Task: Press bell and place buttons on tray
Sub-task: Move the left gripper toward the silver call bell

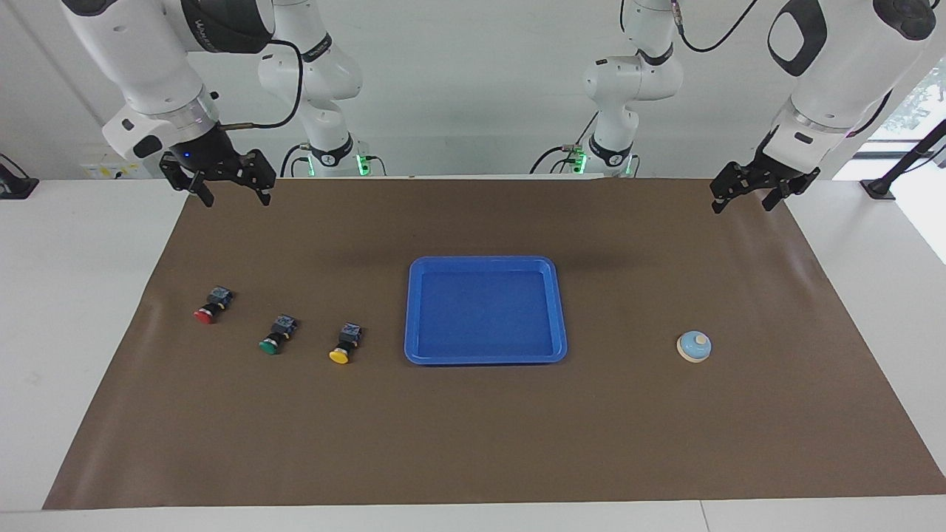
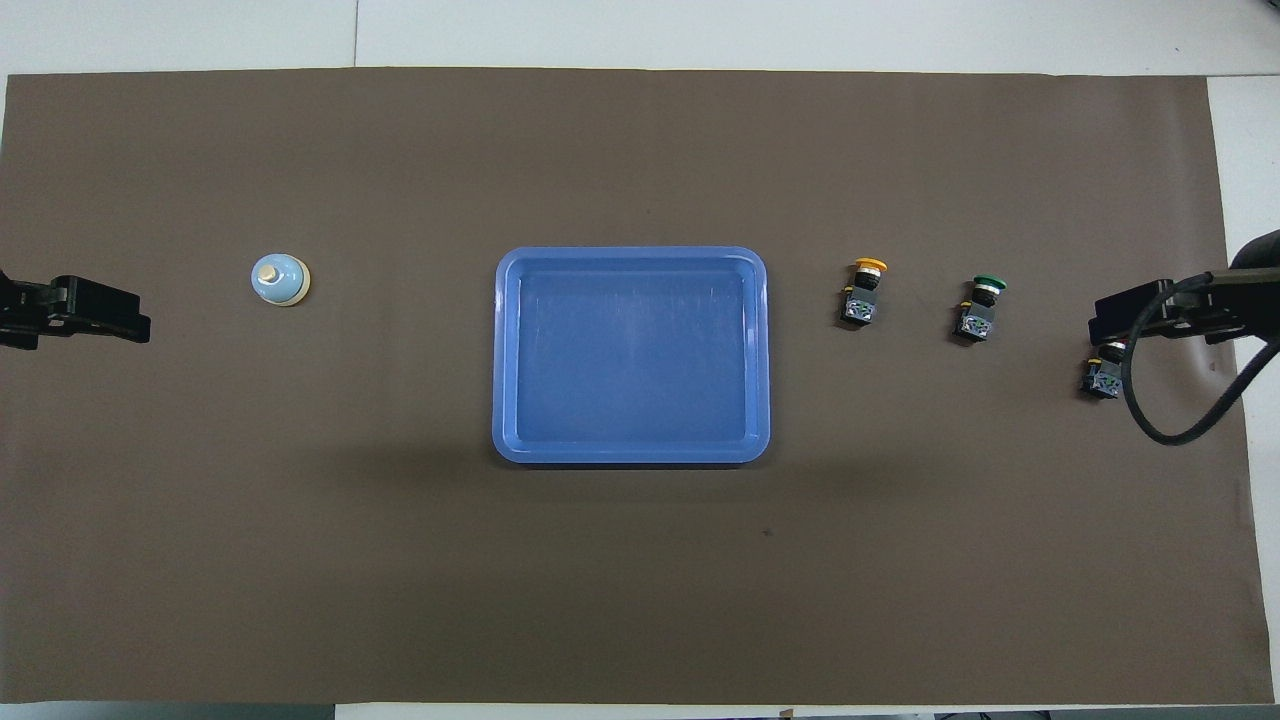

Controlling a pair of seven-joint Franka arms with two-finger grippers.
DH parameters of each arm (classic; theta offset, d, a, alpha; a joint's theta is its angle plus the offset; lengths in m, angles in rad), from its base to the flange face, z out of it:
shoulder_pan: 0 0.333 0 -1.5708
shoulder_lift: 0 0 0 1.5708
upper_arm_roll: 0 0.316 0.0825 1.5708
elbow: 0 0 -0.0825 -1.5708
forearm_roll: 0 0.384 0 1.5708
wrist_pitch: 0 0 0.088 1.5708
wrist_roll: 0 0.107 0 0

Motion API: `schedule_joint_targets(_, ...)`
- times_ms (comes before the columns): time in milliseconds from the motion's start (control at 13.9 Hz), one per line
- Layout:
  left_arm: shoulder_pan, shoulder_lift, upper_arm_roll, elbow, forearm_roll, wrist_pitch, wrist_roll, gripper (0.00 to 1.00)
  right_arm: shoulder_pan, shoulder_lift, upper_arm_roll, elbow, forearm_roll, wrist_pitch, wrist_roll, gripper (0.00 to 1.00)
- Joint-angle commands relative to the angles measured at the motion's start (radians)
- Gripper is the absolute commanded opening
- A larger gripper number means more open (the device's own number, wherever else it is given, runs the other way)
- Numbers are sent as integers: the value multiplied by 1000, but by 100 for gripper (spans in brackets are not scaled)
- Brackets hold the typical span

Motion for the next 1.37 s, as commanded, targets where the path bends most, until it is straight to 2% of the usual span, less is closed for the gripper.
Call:
schedule_joint_targets(0, -2, -13, -2, -9, 10, 1, 7, 100, -11, -15, 6, -7, 5, -17, -14, 100)
schedule_joint_targets(289, -8, -13, -5, -13, 10, 13, 10, 100, -11, -15, 6, -7, 4, -17, -14, 100)
schedule_joint_targets(433, -11, -19, -8, -81, 12, 161, 10, 100, -11, -13, 6, -7, 4, -17, -14, 100)
schedule_joint_targets(505, -13, -4, -8, -103, 12, 218, 12, 90, -11, -13, 6, -7, 5, -17, -14, 100)
schedule_joint_targets(577, -13, 22, -8, -108, 12, 244, 12, 58, -11, -13, 6, -7, 4, -17, -14, 100)
schedule_joint_targets(649, -11, 69, -7, -99, 10, 258, 10, 20, -11, -15, 6, -7, 4, -17, -14, 100)
schedule_joint_targets(721, -5, 117, -7, -97, 10, 301, 10, 0, -11, -15, 6, -7, 4, -17, -14, 100)
schedule_joint_targets(1082, 4, 318, -5, -106, 10, 554, 10, 0, -11, -15, 6, -7, 5, -17, -14, 100)
schedule_joint_targets(1299, 10, 359, -5, -102, 10, 593, 10, 0, -11, -13, 6, -7, 5, -17, -14, 100)
